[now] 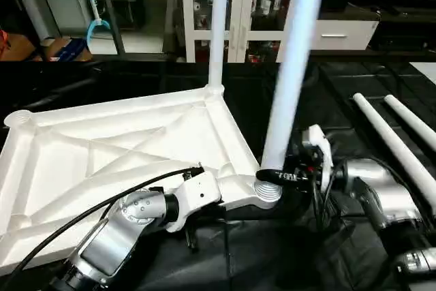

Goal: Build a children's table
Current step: Insert table leg to table base

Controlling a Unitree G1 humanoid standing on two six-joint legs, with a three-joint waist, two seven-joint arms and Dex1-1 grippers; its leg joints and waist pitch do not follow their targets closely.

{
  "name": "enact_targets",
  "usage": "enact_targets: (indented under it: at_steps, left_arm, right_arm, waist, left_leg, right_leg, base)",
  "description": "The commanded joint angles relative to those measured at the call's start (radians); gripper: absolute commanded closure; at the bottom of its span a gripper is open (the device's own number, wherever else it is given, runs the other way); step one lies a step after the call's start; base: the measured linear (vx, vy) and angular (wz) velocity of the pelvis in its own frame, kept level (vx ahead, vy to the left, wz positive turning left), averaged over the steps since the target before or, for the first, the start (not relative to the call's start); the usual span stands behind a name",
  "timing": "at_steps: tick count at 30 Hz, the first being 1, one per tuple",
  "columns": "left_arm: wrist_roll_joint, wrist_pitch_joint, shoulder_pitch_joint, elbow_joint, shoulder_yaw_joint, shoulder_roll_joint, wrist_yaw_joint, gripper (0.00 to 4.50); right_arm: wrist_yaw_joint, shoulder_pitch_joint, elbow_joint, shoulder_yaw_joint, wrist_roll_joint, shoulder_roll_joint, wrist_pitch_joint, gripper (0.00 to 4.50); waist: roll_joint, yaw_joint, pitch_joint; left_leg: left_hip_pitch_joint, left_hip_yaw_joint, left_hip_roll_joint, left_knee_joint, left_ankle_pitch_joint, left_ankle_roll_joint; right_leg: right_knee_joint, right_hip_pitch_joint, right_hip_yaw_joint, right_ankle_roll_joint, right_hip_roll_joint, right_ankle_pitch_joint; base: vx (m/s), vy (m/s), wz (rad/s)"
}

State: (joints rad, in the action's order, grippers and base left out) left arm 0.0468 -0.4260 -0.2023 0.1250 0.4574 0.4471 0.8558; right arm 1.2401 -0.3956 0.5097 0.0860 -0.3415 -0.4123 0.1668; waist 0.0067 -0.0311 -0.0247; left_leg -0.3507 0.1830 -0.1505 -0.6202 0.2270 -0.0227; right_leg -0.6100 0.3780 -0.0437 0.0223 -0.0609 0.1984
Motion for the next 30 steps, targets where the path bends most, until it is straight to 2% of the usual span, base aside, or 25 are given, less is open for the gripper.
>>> enact_targets:
  at_steps: [1, 4, 6, 8, 10, 12, 14, 19, 22, 23, 25, 27, 30]
  left_arm:
    - [-0.020, 0.028, -0.006, 0.026, 0.028, -0.020, 0.020, 4.50]
    - [-0.020, 0.027, -0.008, 0.026, 0.026, -0.022, 0.017, 4.50]
    - [-0.019, 0.028, -0.009, 0.025, 0.025, -0.022, 0.018, 4.50]
    - [-0.018, 0.030, -0.012, 0.022, 0.025, -0.022, 0.018, 4.50]
    - [-0.017, 0.030, -0.014, 0.022, 0.024, -0.021, 0.019, 4.50]
    - [-0.017, 0.029, -0.014, 0.023, 0.024, -0.020, 0.020, 4.50]
    - [-0.016, 0.028, -0.013, 0.025, 0.024, -0.018, 0.020, 4.50]
    - [-0.006, 0.030, -0.008, 0.026, 0.027, -0.010, 0.016, 4.50]
    - [0.001, 0.032, -0.010, 0.024, 0.028, -0.008, 0.011, 4.50]
    - [0.009, 0.035, -0.014, 0.018, 0.025, -0.010, -0.001, 4.50]
    - [0.014, 0.038, -0.019, 0.011, 0.024, -0.013, -0.008, 4.50]
    - [0.017, 0.043, -0.023, 0.003, 0.022, -0.017, -0.016, 4.50]
    - [0.022, 0.047, -0.026, 0.000, 0.024, -0.016, -0.019, 4.50]
  right_arm:
    - [-0.072, 0.081, 0.020, 0.006, 0.043, 0.000, 0.021, 2.57]
    - [-0.098, 0.130, -0.011, -0.010, 0.037, 0.010, 0.010, 2.57]
    - [-0.135, 0.181, -0.042, 0.002, 0.065, 0.015, -0.044, 2.58]
    - [-0.169, 0.204, -0.055, 0.000, 0.081, 0.025, -0.070, 2.58]
    - [-0.189, 0.216, -0.056, 0.003, 0.100, 0.026, -0.096, 2.58]
    - [-0.186, 0.226, -0.061, 0.008, 0.103, 0.024, -0.100, 2.58]
    - [-0.189, 0.241, -0.079, 0.005, 0.095, 0.027, -0.086, 2.58]
    - [-0.218, 0.242, -0.051, 0.014, 0.117, 0.018, -0.090, 2.58]
    - [-0.243, 0.236, -0.029, 0.018, 0.137, 0.015, -0.124, 2.58]
    - [-0.246, 0.234, -0.022, 0.022, 0.148, 0.015, -0.156, 2.58]
    - [-0.243, 0.234, -0.021, 0.026, 0.151, 0.016, -0.173, 2.59]
    - [-0.243, 0.233, -0.019, 0.041, 0.169, 0.014, -0.196, 2.59]
    - [-0.234, 0.233, -0.015, 0.084, 0.223, -0.003, -0.244, 2.59]
  waist:
    - [-0.003, 0.007, 0.028]
    - [-0.003, 0.006, 0.027]
    - [0.002, 0.006, 0.026]
    - [0.002, 0.006, 0.023]
    - [0.002, 0.011, 0.022]
    - [0.001, 0.015, 0.020]
    - [0.001, 0.015, 0.019]
    - [-0.003, 0.016, 0.019]
    - [-0.001, 0.017, 0.015]
    - [-0.002, 0.018, 0.015]
    - [-0.002, 0.022, 0.017]
    - [-0.001, 0.027, 0.015]
    - [-0.001, 0.037, 0.010]
  left_leg:
    - [0.007, -0.040, -0.085, 0.096, 0.292, 0.022]
    - [0.009, -0.041, -0.086, 0.099, 0.305, 0.013]
    - [0.011, -0.040, -0.085, 0.100, 0.316, 0.009]
    - [0.013, -0.040, -0.085, 0.102, 0.340, 0.002]
    - [0.008, -0.045, -0.085, 0.106, 0.365, -0.005]
    - [0.009, -0.048, -0.084, 0.107, 0.406, -0.012]
    - [0.011, -0.049, -0.084, 0.107, 0.413, -0.012]
    - [0.008, -0.050, -0.085, 0.111, 0.412, -0.011]
    - [0.009, -0.050, -0.085, 0.112, 0.427, -0.014]
    - [0.012, -0.051, -0.084, 0.112, 0.449, -0.020]
    - [0.012, -0.054, -0.085, 0.116, 0.452, -0.024]
    - [0.013, -0.054, -0.086, 0.119, 0.467, -0.025]
    - [0.014, -0.058, -0.085, 0.122, 0.521, -0.037]
  right_leg:
    - [0.091, -0.017, 0.051, 0.200, -0.088, 0.332]
    - [0.092, -0.015, 0.053, 0.188, -0.087, 0.345]
    - [0.095, -0.011, 0.053, 0.184, -0.086, 0.346]
    - [0.099, -0.007, 0.055, 0.178, -0.087, 0.365]
    - [0.099, -0.011, 0.053, 0.168, -0.087, 0.396]
    - [0.103, -0.008, 0.054, 0.154, -0.088, 0.445]
    - [0.107, -0.005, 0.055, 0.145, -0.089, 0.463]
    - [0.108, -0.005, 0.056, 0.138, -0.088, 0.457]
    - [0.113, -0.001, 0.055, 0.133, -0.091, 0.489]
    - [0.117, 0.001, 0.054, 0.124, -0.091, 0.516]
    - [0.118, 0.000, 0.052, 0.116, -0.089, 0.512]
    - [0.121, 0.003, 0.051, 0.119, -0.087, 0.495]
    - [0.125, 0.005, 0.048, 0.107, -0.088, 0.543]
  base:
    - [0.000, 0.000, 0.00]
    - [0.000, 0.000, 0.00]
    - [0.000, 0.000, 0.00]
    - [0.000, 0.000, 0.00]
    - [0.000, 0.000, 0.00]
    - [0.000, 0.000, 0.00]
    - [0.000, 0.000, 0.00]
    - [0.000, 0.000, 0.00]
    - [0.000, 0.000, 0.00]
    - [0.000, 0.000, 0.00]
    - [0.000, 0.000, 0.00]
    - [0.000, 0.000, 0.00]
    - [0.000, 0.000, 0.00]
